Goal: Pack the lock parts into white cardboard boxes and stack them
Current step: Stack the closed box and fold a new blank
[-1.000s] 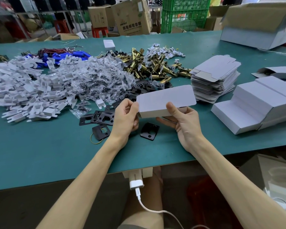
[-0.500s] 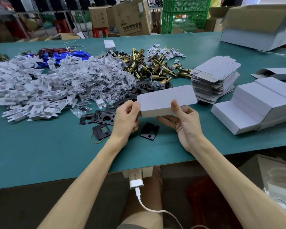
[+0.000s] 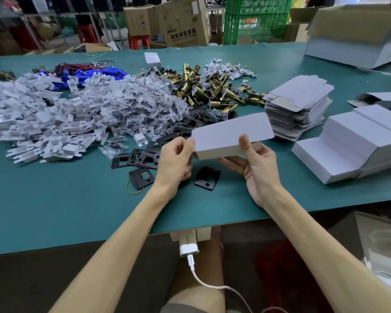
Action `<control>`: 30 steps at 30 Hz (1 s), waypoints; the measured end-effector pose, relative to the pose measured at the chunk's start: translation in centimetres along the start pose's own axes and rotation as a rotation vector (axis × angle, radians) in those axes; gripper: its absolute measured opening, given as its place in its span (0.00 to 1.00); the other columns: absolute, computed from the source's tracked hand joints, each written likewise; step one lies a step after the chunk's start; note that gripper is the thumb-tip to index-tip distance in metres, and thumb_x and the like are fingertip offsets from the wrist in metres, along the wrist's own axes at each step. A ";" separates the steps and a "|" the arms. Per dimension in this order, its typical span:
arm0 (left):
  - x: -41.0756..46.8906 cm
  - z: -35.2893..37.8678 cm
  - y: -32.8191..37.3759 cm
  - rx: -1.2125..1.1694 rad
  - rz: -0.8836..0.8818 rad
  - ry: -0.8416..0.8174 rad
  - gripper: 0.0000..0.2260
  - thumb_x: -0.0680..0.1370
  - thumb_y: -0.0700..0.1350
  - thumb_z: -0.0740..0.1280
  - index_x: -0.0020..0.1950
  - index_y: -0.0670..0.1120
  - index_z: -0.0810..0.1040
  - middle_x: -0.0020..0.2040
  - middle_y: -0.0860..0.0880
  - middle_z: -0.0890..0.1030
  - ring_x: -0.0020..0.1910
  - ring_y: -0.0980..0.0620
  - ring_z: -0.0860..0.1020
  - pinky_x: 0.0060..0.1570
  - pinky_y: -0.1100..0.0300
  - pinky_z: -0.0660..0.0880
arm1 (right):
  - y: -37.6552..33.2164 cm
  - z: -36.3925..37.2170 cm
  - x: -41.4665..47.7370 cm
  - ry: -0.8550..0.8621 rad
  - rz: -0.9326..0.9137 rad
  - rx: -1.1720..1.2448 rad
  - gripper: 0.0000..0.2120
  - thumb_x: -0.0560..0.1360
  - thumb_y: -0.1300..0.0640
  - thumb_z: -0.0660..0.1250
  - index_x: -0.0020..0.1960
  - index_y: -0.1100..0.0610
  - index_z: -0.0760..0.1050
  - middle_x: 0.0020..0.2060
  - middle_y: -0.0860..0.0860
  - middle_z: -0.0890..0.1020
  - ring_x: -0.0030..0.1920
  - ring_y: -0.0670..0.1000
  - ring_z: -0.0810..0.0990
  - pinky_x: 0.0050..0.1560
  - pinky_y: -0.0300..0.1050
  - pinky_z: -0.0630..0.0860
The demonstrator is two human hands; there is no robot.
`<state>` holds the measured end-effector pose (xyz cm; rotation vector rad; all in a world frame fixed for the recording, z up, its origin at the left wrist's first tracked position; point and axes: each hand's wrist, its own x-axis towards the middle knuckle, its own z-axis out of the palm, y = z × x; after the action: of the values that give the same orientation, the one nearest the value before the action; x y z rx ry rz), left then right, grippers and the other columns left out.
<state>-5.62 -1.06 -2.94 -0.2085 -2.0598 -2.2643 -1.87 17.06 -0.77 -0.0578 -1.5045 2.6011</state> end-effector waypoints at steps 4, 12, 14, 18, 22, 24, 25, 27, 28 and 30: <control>-0.1 0.0 0.1 0.007 0.006 -0.009 0.16 0.86 0.48 0.65 0.41 0.43 0.68 0.28 0.51 0.64 0.20 0.54 0.61 0.22 0.67 0.57 | 0.3 -0.1 0.1 -0.002 -0.029 -0.014 0.20 0.63 0.47 0.77 0.35 0.56 0.68 0.46 0.55 0.87 0.51 0.62 0.87 0.46 0.57 0.86; -0.3 0.1 0.2 0.084 0.015 -0.041 0.17 0.85 0.51 0.65 0.38 0.47 0.69 0.28 0.50 0.68 0.22 0.53 0.66 0.20 0.65 0.61 | 0.1 -0.4 0.2 0.023 -0.038 0.009 0.16 0.67 0.49 0.75 0.42 0.59 0.73 0.48 0.55 0.87 0.49 0.60 0.87 0.41 0.50 0.85; -0.4 0.1 0.3 0.099 0.015 -0.039 0.17 0.85 0.51 0.66 0.38 0.48 0.70 0.28 0.51 0.70 0.21 0.53 0.67 0.20 0.64 0.62 | 0.0 -0.4 0.2 0.030 -0.028 0.024 0.15 0.68 0.49 0.74 0.43 0.60 0.74 0.49 0.55 0.87 0.49 0.60 0.86 0.41 0.50 0.85; -0.4 0.2 0.3 0.121 0.022 -0.008 0.19 0.85 0.51 0.65 0.33 0.56 0.70 0.27 0.52 0.70 0.21 0.52 0.68 0.19 0.64 0.63 | -0.1 -0.2 0.1 0.018 -0.007 0.041 0.17 0.69 0.48 0.73 0.45 0.61 0.75 0.49 0.56 0.87 0.49 0.61 0.86 0.42 0.49 0.85; -0.4 0.1 0.1 0.142 0.027 -0.011 0.18 0.85 0.51 0.65 0.35 0.53 0.70 0.27 0.51 0.70 0.21 0.51 0.69 0.19 0.63 0.64 | -0.2 -0.2 0.0 0.002 -0.027 0.005 0.12 0.69 0.48 0.73 0.32 0.53 0.77 0.47 0.54 0.87 0.50 0.60 0.86 0.42 0.48 0.85; -0.4 0.0 0.1 0.129 0.027 -0.017 0.17 0.85 0.51 0.65 0.38 0.48 0.70 0.28 0.51 0.70 0.22 0.52 0.69 0.19 0.63 0.64 | -0.1 -0.2 -0.1 -0.009 -0.054 -0.026 0.15 0.68 0.48 0.74 0.27 0.50 0.75 0.45 0.52 0.87 0.49 0.60 0.86 0.41 0.49 0.85; -0.3 0.0 0.1 0.125 0.027 -0.022 0.17 0.85 0.51 0.65 0.39 0.48 0.69 0.28 0.51 0.70 0.22 0.52 0.69 0.19 0.63 0.64 | 0.0 -0.2 -0.1 -0.009 -0.063 -0.033 0.15 0.67 0.48 0.75 0.27 0.50 0.74 0.44 0.51 0.87 0.49 0.60 0.87 0.40 0.48 0.85; -0.3 0.1 0.1 0.135 0.023 -0.028 0.17 0.86 0.52 0.64 0.40 0.47 0.68 0.29 0.53 0.70 0.22 0.52 0.69 0.19 0.63 0.64 | 0.2 -0.2 0.0 -0.010 -0.077 -0.028 0.16 0.66 0.48 0.75 0.32 0.55 0.72 0.44 0.51 0.87 0.50 0.59 0.86 0.40 0.48 0.85; -0.3 0.2 0.2 0.142 0.020 -0.028 0.17 0.86 0.53 0.63 0.40 0.47 0.68 0.29 0.53 0.70 0.23 0.52 0.70 0.19 0.62 0.64 | 0.3 -0.2 0.0 -0.010 -0.079 -0.021 0.16 0.67 0.48 0.75 0.35 0.57 0.71 0.44 0.51 0.87 0.50 0.58 0.86 0.40 0.49 0.84; -0.4 0.3 0.2 0.144 0.014 -0.032 0.18 0.86 0.54 0.63 0.42 0.46 0.68 0.28 0.54 0.70 0.23 0.53 0.70 0.19 0.62 0.64 | 0.4 -0.2 0.1 -0.012 -0.078 -0.012 0.16 0.68 0.48 0.74 0.41 0.59 0.72 0.45 0.51 0.86 0.51 0.57 0.86 0.41 0.48 0.84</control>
<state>-5.19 -0.76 -2.74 -0.2508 -2.2186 -2.1067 -1.94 17.08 -1.24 0.0155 -1.4956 2.5360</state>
